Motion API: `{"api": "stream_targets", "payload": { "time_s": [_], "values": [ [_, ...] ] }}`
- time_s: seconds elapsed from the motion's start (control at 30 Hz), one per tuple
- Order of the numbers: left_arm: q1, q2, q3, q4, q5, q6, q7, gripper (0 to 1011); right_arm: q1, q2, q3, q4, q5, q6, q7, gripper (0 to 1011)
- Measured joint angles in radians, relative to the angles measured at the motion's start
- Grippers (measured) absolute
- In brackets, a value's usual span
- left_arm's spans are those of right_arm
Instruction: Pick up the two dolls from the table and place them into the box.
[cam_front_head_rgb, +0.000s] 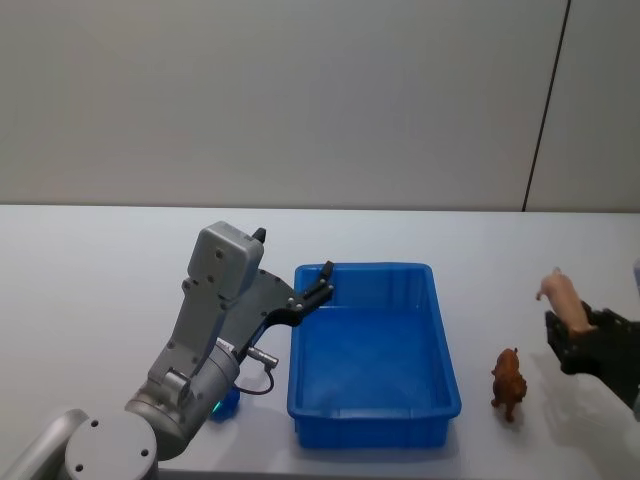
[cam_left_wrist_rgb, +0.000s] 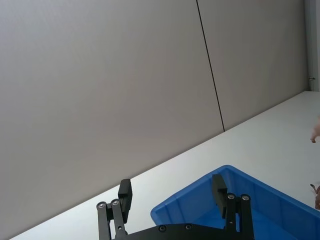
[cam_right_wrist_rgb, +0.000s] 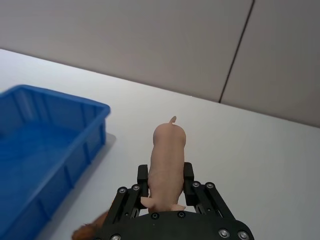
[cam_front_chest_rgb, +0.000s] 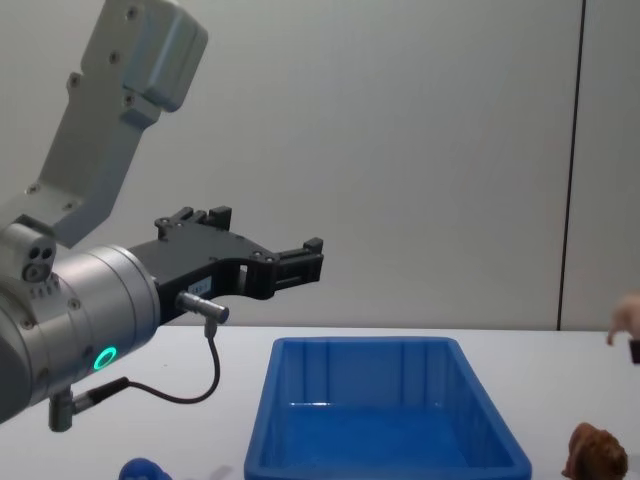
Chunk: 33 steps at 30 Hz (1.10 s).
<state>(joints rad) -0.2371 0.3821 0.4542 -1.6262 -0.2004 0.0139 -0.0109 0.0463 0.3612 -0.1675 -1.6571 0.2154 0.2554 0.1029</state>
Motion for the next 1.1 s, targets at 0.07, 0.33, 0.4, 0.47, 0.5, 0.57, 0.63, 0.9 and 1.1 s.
{"api": "stream_targets", "payload": {
  "time_s": [0.07,0.33,0.4,0.47,0.5,0.57,0.63,0.9,1.1],
  "values": [
    [0.0,0.0,0.0,0.0,0.0,0.0,0.0,1001,0.007,-0.003,-0.003,-0.01,0.0,-0.001,0.021,379],
    [0.0,0.0,0.0,0.0,0.0,0.0,0.0,1001,0.031,-0.017,-0.021,-0.033,-0.011,0.001,0.1,379],
    [0.0,0.0,0.0,0.0,0.0,0.0,0.0,1001,0.038,-0.023,-0.03,-0.039,-0.018,0.004,0.125,379],
    [0.0,0.0,0.0,0.0,0.0,0.0,0.0,1001,0.043,-0.027,-0.035,-0.042,-0.023,0.007,0.142,379],
    [0.0,0.0,0.0,0.0,0.0,0.0,0.0,1001,0.047,-0.032,-0.041,-0.046,-0.029,0.01,0.158,379],
    [0.0,0.0,0.0,0.0,0.0,0.0,0.0,1001,0.052,-0.038,-0.049,-0.049,-0.036,0.013,0.176,379],
    [0.0,0.0,0.0,0.0,0.0,0.0,0.0,1001,0.058,-0.046,-0.06,-0.053,-0.045,0.019,0.199,379],
    [0.0,0.0,0.0,0.0,0.0,0.0,0.0,1001,0.081,-0.082,-0.105,-0.058,-0.086,0.055,0.275,379],
    [0.0,0.0,0.0,0.0,0.0,0.0,0.0,1001,0.096,-0.107,-0.131,-0.051,-0.112,0.091,0.3,497]
  ]
}}
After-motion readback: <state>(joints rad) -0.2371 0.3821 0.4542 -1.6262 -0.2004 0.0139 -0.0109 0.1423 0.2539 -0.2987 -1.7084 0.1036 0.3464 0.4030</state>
